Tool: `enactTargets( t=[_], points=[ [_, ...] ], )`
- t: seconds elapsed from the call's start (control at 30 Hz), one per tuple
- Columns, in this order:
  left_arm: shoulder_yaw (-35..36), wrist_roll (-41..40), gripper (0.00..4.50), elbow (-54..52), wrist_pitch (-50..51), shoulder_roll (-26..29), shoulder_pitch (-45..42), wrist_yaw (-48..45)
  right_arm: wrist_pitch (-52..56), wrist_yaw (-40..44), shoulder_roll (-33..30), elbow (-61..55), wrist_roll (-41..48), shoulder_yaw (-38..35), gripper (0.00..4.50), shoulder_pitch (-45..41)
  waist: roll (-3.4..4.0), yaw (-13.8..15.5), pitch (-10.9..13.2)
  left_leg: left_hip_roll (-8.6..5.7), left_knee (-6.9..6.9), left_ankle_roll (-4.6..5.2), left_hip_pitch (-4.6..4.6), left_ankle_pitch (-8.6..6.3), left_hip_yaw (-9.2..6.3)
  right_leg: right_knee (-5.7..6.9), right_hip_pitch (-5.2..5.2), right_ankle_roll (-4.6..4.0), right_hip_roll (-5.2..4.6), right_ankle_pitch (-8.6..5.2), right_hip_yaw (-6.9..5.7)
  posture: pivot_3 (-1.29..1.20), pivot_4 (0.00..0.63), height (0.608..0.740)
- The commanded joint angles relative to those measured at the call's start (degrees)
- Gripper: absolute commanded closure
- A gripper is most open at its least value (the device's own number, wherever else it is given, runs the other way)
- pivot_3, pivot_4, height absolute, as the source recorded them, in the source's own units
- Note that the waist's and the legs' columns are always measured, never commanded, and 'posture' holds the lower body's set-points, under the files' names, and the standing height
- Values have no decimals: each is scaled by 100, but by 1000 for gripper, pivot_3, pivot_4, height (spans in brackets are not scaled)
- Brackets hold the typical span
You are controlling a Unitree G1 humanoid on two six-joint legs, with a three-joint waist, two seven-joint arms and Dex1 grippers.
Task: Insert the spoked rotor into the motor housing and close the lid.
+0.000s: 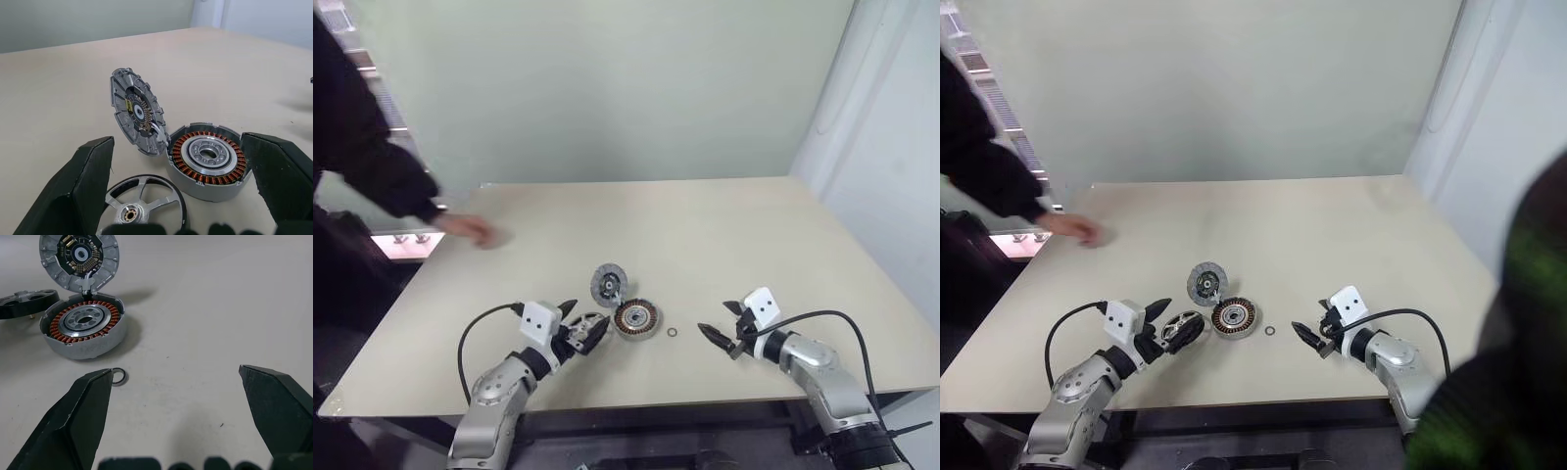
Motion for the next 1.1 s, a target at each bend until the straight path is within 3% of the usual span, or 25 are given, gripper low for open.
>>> enactTargets(
  t=[0.03, 0.6, 1.1],
  points=[
    [51, -92, 34, -331, -5, 30, -52, -8, -64, -27, -15, -290, 70, -127, 0, -33, 0, 0, 0, 0, 0, 0, 0, 0, 0, 0, 0, 0, 0, 0, 0, 0, 0, 740],
    [-40, -125, 34, -527, 201, 9, 46, -75, 198, -143, 47, -499, 184, -189, 0, -10, 0, 0, 1, 1, -1, -1, 0, -1, 4, -1, -2, -1, 0, -1, 3, 0, 0, 740],
    [-404, -99, 34, -605, 616, 179, 167, -437, 952, -251, 265, -189, -228, 602, 0, -468, 1, -4, 2, 8, -3, -2, -2, -1, 14, -1, -10, 0, 1, -1, 5, 0, 0, 740]
  ],
)
